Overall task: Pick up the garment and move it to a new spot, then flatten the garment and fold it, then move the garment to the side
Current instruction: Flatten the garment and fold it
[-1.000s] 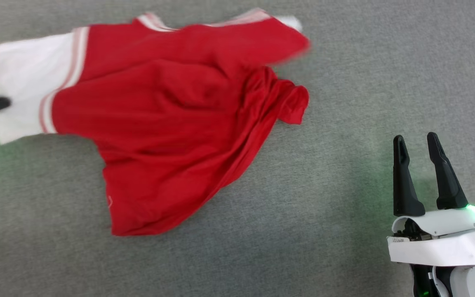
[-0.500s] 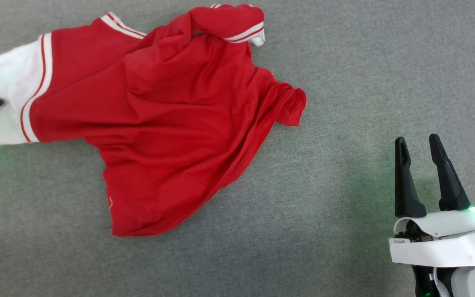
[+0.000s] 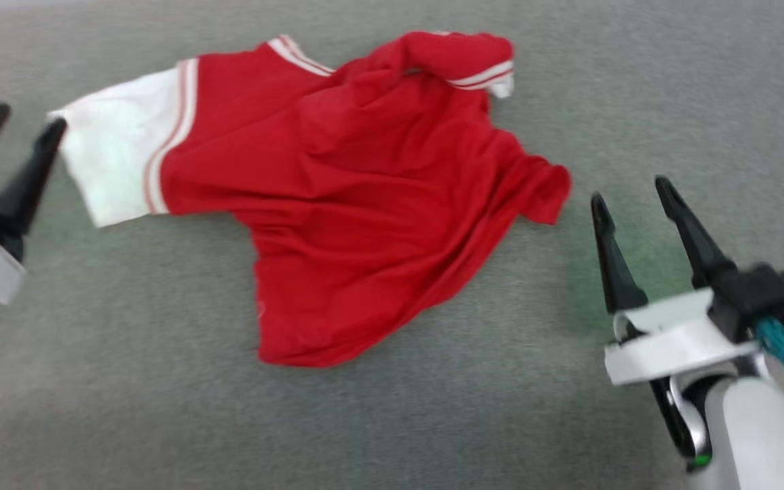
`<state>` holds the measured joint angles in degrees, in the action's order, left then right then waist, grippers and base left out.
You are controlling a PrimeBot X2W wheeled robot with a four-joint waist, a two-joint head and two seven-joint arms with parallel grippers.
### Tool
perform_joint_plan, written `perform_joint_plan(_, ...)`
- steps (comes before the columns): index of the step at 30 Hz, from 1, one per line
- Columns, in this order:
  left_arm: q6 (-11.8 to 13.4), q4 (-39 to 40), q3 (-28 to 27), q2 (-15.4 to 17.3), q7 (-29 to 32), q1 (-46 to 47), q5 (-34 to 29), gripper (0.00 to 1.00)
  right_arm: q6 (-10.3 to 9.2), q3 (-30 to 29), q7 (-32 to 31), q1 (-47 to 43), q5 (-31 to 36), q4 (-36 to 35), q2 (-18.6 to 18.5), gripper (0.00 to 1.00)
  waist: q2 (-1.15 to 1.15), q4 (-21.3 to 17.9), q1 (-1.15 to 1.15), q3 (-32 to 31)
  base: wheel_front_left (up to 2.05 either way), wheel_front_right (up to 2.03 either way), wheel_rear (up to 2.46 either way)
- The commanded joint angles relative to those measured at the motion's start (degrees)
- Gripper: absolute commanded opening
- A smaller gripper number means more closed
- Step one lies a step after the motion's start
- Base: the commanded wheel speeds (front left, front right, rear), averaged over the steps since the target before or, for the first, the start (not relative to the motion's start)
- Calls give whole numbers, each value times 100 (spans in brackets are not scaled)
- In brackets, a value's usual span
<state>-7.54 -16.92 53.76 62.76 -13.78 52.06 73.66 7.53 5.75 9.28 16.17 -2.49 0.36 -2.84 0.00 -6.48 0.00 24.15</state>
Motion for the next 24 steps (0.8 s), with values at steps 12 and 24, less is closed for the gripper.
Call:
perform_joint_plan(12,12,1035,-3519,-2072,-135,-2743,-2762,100,-8,114,-1988,1836,693,871,-29,100,0,1408,0,33,0,0,0)
perform_joint_plan(24,11,1958,-4599,-2712,-134,-3920,-3373,100,-8,172,-4256,2806,232,1107,-944,100,0,1739,0,279,0,0,0)
